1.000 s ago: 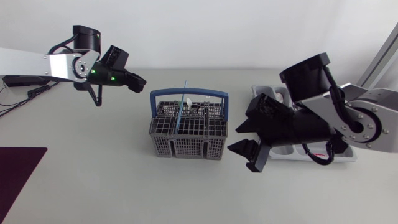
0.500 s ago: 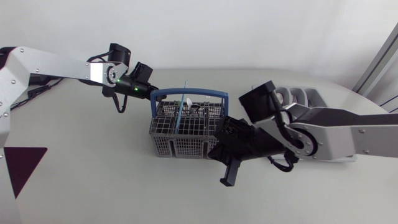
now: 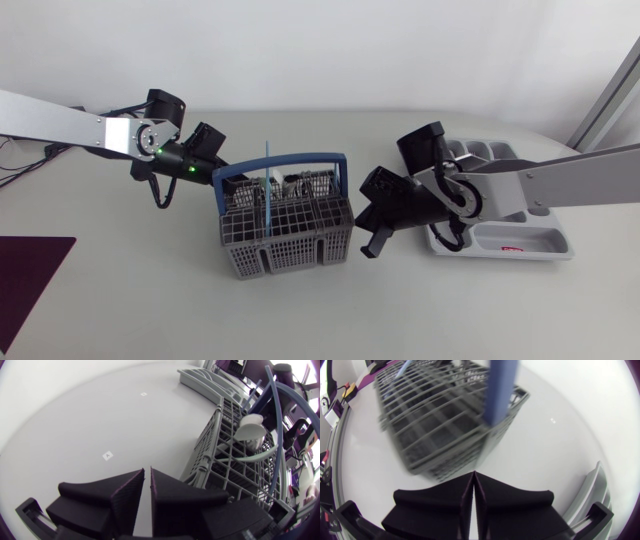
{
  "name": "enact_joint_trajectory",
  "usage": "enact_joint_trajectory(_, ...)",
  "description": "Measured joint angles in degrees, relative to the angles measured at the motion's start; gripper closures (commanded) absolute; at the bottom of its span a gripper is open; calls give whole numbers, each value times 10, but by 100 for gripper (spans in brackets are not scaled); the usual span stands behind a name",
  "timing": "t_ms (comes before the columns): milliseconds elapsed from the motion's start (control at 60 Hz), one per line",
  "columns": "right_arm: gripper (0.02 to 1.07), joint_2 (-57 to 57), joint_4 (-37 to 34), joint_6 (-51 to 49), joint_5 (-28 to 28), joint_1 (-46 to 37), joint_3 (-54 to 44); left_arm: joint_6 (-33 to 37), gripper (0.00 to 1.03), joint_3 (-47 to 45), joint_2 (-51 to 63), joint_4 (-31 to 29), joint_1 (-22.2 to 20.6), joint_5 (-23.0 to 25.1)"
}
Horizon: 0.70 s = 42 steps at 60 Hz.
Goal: Unload the cutlery basket into the drawer organizer.
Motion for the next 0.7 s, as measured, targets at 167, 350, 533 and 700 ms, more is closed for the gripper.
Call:
enact_joint_trajectory(167, 101, 25, -8, 5, 10, 0, 72, 33, 70, -74, -57, 0, -12, 9)
enact_joint_trajectory(350, 101, -12, -29, 5, 15, 0, 76, 37, 69, -81, -62, 5, 6, 11)
enact_joint_trajectory(533, 101, -116, -54, 4, 16, 0, 16, 26, 69, -57, -62, 12, 33, 11)
enact_joint_trajectory(700, 101, -182, -112, 5, 17, 28, -23, 16, 69, -50, -80, 4, 31, 24)
